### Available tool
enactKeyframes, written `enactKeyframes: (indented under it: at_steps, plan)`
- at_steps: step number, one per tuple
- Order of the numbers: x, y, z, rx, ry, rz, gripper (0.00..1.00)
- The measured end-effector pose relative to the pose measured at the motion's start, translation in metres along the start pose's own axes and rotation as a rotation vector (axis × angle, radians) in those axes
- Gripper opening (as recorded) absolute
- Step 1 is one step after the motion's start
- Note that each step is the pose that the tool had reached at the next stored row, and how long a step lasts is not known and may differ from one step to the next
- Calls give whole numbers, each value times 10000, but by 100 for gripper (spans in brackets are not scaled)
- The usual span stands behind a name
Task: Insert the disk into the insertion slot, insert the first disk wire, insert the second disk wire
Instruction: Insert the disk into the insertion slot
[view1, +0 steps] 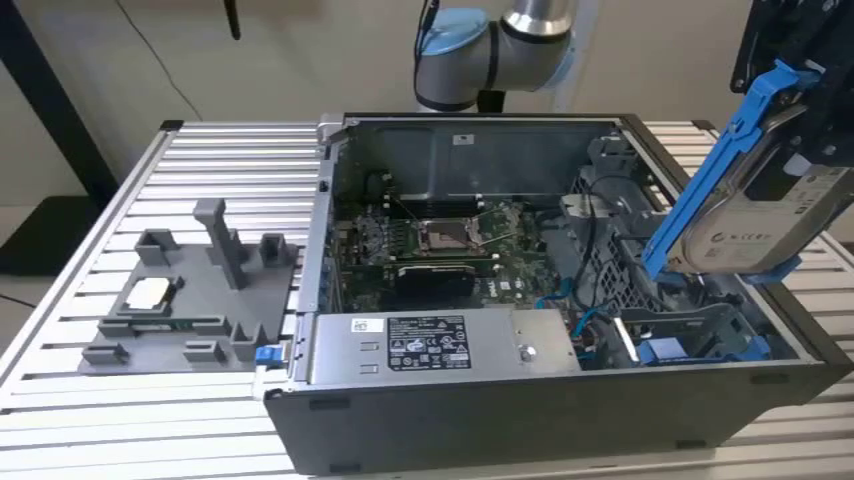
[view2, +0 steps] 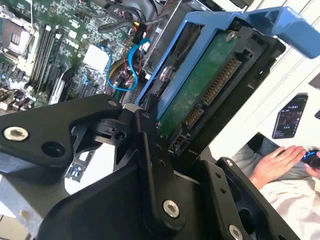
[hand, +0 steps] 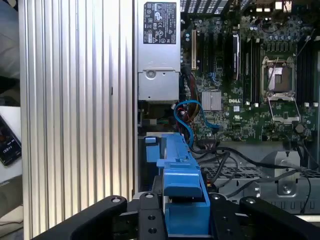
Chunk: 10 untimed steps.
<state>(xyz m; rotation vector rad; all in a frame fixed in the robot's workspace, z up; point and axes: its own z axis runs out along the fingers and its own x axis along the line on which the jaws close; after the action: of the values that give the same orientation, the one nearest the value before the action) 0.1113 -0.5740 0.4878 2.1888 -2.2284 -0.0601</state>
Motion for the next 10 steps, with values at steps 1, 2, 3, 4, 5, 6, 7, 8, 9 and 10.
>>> enactKeyframes:
  at_steps: [1, 2, 3, 4, 5, 6, 7, 8, 9, 10]
  plan:
    - [0, 0, 0, -1, 0, 1, 33]
    - [0, 0, 1, 0, 1, 2, 33]
    - [1, 0, 8, 0, 11, 2, 33]
    - [1, -1, 21, 0, 12, 2, 33]
    - [2, -2, 39, 0, 13, 2, 33]
    - [3, -2, 57, 2, 13, 2, 33]
    - [6, -4, 76, 6, 12, 1, 33]
    - [11, -4, 94, 10, 11, 1, 33]
    - [13, -5, 111, 15, 12, 1, 33]
    - [16, -6, 129, 21, 12, 1, 33]
